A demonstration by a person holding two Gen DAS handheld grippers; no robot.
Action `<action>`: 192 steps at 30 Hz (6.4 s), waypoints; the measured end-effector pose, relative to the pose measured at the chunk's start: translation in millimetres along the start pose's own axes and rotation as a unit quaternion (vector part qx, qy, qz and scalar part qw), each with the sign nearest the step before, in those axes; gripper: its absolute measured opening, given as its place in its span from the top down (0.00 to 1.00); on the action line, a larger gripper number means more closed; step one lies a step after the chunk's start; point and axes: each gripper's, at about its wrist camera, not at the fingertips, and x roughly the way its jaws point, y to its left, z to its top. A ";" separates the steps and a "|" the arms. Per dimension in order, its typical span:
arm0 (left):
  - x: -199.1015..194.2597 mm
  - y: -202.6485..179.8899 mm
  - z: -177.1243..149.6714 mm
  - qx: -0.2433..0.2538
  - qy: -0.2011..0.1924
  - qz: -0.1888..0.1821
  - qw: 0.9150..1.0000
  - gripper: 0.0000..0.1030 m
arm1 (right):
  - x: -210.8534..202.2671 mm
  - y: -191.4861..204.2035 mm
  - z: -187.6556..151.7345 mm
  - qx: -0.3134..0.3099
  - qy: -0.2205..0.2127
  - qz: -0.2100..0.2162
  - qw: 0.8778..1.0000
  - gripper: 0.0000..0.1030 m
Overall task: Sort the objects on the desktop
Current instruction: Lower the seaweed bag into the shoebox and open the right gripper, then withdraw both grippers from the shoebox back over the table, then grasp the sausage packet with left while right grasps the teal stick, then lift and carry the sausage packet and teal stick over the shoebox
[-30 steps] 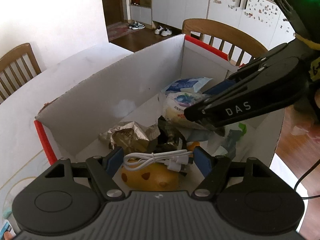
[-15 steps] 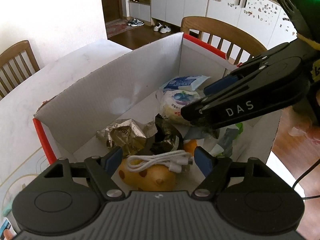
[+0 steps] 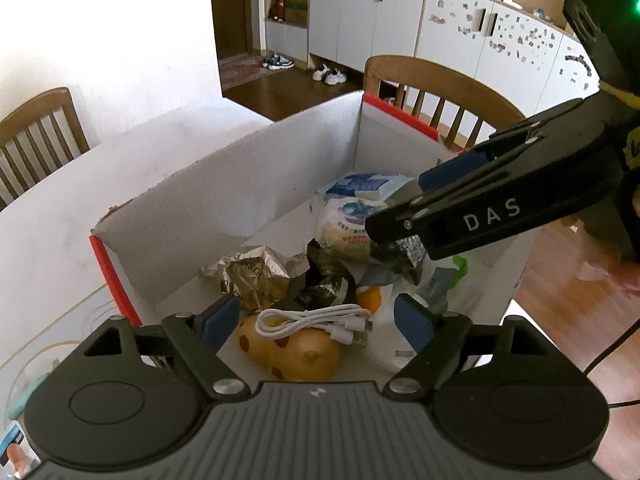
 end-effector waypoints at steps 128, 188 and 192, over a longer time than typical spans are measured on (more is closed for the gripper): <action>-77.3 267.7 -214.5 -0.207 -0.035 0.203 0.956 0.33 | 184.8 340.8 41.6 -0.073 0.028 0.020 0.997 0.05; -143.1 253.2 -197.3 -0.210 -0.058 0.165 0.962 0.35 | 58.2 291.5 25.8 -0.071 -0.024 0.019 0.997 0.06; -151.9 245.8 -193.5 -0.208 -0.059 0.157 0.964 0.35 | 41.1 279.1 23.0 -0.062 -0.029 0.023 0.997 0.06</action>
